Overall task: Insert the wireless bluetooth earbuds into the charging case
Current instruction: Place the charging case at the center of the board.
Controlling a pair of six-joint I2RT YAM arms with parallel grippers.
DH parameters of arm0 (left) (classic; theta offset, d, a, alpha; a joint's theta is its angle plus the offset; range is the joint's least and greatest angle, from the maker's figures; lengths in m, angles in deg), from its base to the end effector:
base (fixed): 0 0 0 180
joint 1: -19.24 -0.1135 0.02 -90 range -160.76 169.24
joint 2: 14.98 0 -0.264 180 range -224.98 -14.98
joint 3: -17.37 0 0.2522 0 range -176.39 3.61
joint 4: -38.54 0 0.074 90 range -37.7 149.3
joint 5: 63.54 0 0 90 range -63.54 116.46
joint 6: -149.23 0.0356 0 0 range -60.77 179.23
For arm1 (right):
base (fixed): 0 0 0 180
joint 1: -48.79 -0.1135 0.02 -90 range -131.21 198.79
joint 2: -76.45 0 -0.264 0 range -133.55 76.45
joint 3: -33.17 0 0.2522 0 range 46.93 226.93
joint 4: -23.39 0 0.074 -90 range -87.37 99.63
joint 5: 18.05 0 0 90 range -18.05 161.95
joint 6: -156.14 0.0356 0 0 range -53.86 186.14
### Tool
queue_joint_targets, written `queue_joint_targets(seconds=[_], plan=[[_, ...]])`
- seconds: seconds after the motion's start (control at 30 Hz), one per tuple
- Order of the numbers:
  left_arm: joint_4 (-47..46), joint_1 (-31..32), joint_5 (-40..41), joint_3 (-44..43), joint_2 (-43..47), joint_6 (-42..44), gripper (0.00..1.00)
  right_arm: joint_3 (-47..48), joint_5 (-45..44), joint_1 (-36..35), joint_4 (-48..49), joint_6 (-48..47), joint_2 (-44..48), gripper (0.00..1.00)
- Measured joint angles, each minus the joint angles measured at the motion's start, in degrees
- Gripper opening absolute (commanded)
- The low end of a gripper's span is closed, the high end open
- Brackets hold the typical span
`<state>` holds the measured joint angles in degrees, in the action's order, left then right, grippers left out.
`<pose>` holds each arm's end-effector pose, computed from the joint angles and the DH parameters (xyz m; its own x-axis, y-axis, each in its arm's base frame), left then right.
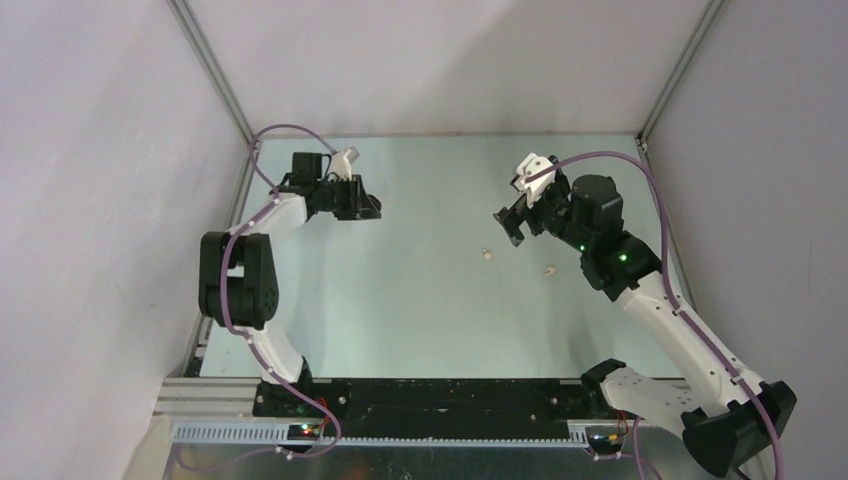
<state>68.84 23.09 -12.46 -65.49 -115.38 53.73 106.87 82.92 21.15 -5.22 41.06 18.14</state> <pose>0.3740 -0.0476 0.2218 -0.7815 -0.0221 -0.6235 0.3999 0.7493 -0.5279 0.2011 0.1129 0.3802 0.0791 -0.4283 -0.9002 -0.6470 0.6649 -0.3732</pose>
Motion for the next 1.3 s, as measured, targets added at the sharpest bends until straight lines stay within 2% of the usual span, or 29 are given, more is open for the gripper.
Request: queue_joint_targets(seconds=[0.27,0.8,1.1,1.3], plan=[[3.5,-0.61,-0.9,0.04,-4.63,-0.02,0.0,-0.07,-0.2,-0.17,0.0,-0.2,-1.11,0.99],[4.26,-3.3,0.46,2.38,-8.48,-3.69,0.0,-0.07,-0.66,-0.81,0.0,-0.46,-1.51,0.99],[4.39,-3.3,1.05,2.38,-9.84,-5.18,0.05,-0.07,-0.85,-0.81,0.0,-0.46,-1.51,0.99],[5.53,-3.58,0.81,1.88,-11.04,-6.27,0.16,-0.07,-1.14,-0.81,0.02,-0.46,-1.51,0.99]])
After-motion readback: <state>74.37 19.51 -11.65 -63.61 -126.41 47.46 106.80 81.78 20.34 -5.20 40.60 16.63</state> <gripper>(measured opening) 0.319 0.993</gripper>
